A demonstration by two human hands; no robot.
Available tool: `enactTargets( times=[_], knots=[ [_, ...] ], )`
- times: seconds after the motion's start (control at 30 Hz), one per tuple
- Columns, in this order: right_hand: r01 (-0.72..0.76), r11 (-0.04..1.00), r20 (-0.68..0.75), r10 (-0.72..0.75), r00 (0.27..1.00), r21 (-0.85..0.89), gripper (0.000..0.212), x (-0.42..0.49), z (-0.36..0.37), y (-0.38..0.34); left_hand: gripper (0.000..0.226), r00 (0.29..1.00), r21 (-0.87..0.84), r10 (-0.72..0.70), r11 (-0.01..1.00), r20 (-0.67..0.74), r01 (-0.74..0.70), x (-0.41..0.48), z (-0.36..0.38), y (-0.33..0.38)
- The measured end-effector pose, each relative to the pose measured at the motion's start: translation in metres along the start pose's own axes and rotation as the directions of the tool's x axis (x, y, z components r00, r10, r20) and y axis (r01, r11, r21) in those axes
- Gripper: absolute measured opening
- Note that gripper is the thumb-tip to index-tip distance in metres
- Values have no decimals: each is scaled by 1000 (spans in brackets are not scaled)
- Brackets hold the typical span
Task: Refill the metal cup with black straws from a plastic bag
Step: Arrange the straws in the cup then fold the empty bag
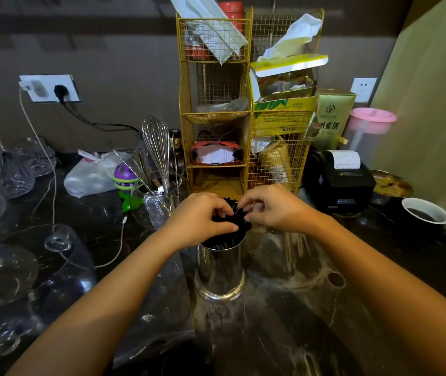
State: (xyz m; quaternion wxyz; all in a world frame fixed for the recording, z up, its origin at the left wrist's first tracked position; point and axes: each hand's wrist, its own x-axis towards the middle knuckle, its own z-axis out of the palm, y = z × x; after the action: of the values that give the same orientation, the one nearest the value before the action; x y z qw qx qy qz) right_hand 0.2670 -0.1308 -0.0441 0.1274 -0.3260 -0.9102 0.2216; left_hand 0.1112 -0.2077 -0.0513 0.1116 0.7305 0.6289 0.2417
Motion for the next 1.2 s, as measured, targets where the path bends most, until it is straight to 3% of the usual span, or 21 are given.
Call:
enactTargets(
  times=[0.23, 0.5, 0.97, 1.13, 1.2],
  knots=[
    [-42, 999, 85, 40, 996, 23, 29, -8, 18, 1, 29, 999, 82, 2, 997, 51, -6, -5, 10, 0],
    [-140, 981, 118, 124, 985, 136, 17, -3, 38, 1, 22, 996, -57, 3, 998, 91, 2, -9, 4, -7],
    [-95, 937, 22, 93, 995, 335, 17, -2, 32, -1, 10, 999, -112, 32, 993, 17, -30, -2, 4, -2],
    [-77, 904, -23, 95, 995, 422, 6, -1, 20, -5, 15, 999, -160, 6, 987, 42, 1, 3, 1, -2],
    [-63, 891, -33, 87, 996, 450, 15, -1, 16, -7, 19, 998, -154, 5, 988, 61, 5, 3, 2, -3]
  ],
)
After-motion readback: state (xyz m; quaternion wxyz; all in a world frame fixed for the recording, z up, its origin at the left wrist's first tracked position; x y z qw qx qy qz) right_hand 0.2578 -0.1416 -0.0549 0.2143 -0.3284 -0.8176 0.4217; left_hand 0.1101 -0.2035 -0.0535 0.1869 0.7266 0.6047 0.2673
